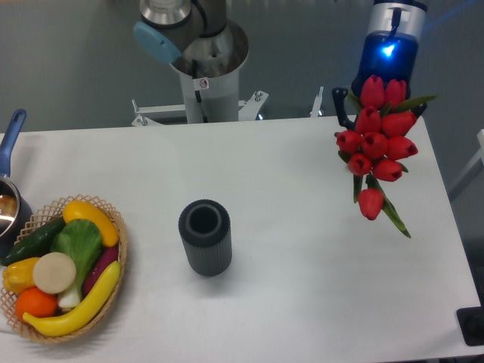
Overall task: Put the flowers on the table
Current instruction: 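Move the gripper holding the red tulips toward the table's open area, then lower the held red tulips down onto the table surface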
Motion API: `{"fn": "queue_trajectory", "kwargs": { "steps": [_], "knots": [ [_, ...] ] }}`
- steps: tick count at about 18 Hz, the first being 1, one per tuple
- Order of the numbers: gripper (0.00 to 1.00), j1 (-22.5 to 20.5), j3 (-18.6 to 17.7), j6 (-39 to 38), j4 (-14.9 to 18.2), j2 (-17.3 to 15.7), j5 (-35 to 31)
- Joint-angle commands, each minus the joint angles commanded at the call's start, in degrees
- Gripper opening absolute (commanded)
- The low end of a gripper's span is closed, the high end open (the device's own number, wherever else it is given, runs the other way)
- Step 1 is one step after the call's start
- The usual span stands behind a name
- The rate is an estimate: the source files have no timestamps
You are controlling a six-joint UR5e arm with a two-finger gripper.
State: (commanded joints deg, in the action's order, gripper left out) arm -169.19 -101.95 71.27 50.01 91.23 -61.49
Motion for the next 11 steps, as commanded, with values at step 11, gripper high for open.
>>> {"fn": "queue_trajectory", "kwargs": {
  "steps": [11],
  "knots": [
    [0.39,7.1,1.2,0.4,4.7,8.1,-23.4]
  ]
}}
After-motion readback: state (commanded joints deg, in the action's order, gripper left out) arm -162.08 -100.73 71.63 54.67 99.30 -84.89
